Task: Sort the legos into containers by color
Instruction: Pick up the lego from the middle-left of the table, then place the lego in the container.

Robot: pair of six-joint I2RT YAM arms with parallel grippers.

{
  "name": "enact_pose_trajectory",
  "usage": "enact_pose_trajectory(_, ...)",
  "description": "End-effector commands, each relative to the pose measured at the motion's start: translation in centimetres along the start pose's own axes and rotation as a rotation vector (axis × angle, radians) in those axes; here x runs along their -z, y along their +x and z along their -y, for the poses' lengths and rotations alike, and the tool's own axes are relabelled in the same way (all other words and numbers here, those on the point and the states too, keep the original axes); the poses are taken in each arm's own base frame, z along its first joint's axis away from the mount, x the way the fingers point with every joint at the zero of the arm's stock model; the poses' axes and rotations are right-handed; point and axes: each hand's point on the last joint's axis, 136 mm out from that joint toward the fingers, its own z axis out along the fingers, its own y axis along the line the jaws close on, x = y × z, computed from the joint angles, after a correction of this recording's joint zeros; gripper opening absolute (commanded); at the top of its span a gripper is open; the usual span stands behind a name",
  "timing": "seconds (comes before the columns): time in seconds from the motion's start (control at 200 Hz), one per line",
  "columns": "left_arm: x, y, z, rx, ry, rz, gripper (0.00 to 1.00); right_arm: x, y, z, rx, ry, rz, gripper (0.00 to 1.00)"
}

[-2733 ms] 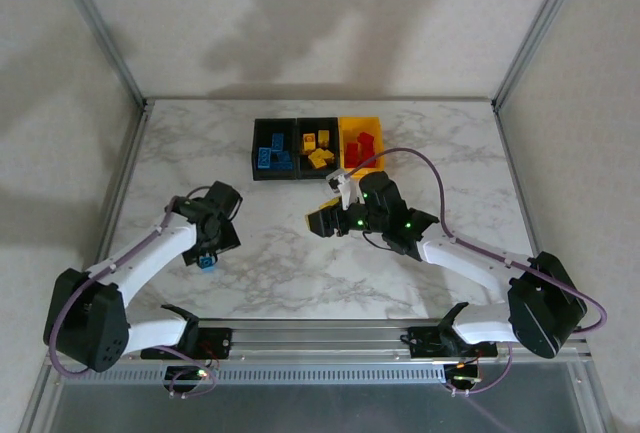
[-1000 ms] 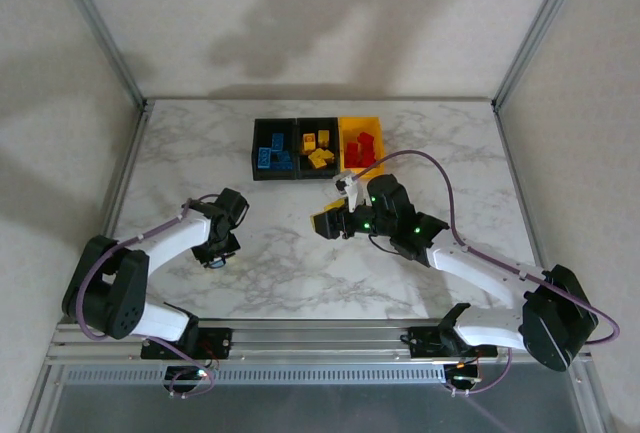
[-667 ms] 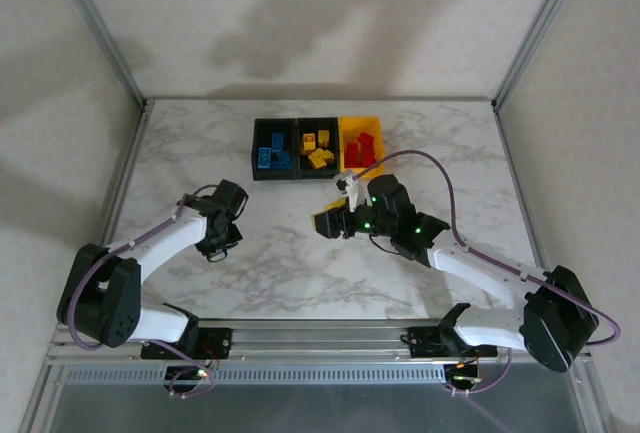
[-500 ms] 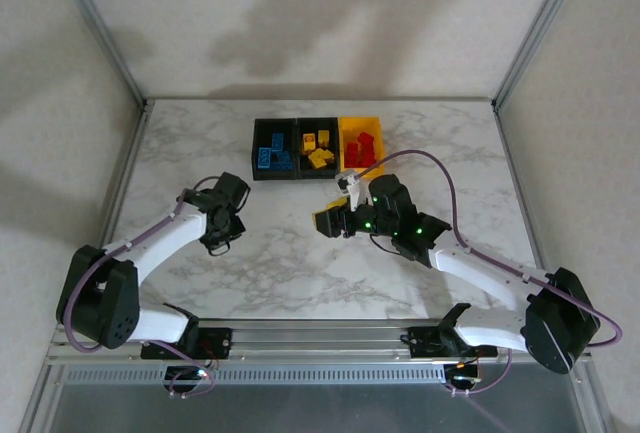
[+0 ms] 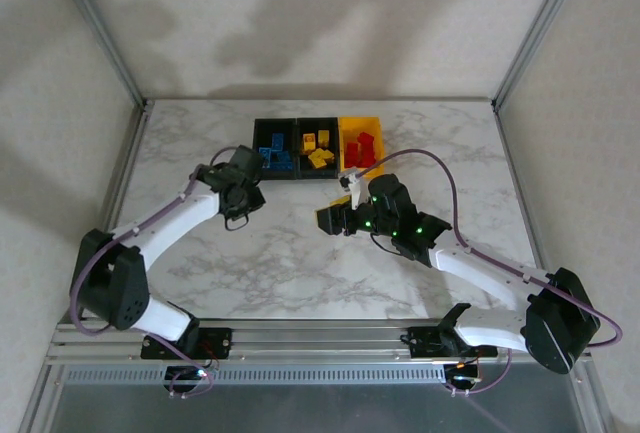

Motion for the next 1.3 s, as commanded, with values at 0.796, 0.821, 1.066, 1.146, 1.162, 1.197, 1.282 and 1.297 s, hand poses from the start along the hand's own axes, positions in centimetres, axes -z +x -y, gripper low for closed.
enact_pose_trajectory(0.796,-8.0,-12.3,14.7,-0.089,0.116,0.120,0.26,3.1,-4.2,7.9,-0.257,0.377,0.150,0.59)
enact_pose_trajectory(0.821,-8.4,-12.5,14.8,-0.091,0.116,0.116,0.26,3.2,-4.0,8.0,-0.259,0.380,0.149,0.59)
enact_pose_trajectory(1.066,-8.3,-13.5,15.6,-0.093,0.121,0.125,0.44,3.9,-3.7,8.0,-0.254,0.390,0.157,0.59)
enact_pose_trajectory(1.146,-7.8,-13.8,15.4,-0.091,0.114,0.137,0.52,3.8,-3.7,8.1,-0.253,0.389,0.154,0.59)
enact_pose_trajectory(1.162,-7.6,-13.9,15.5,-0.091,0.116,0.138,0.52,3.8,-3.7,8.1,-0.253,0.388,0.154,0.59)
enact_pose_trajectory(1.197,-7.4,-13.9,15.4,-0.091,0.115,0.140,0.52,3.8,-3.7,8.0,-0.253,0.386,0.154,0.59)
enact_pose_trajectory(1.282,-6.7,-14.0,15.3,-0.090,0.116,0.143,0.52,3.9,-3.9,7.9,-0.251,0.385,0.159,0.59)
enact_pose_trajectory(1.297,-6.6,-14.0,15.3,-0.089,0.117,0.143,0.52,3.9,-3.9,7.9,-0.251,0.386,0.159,0.59)
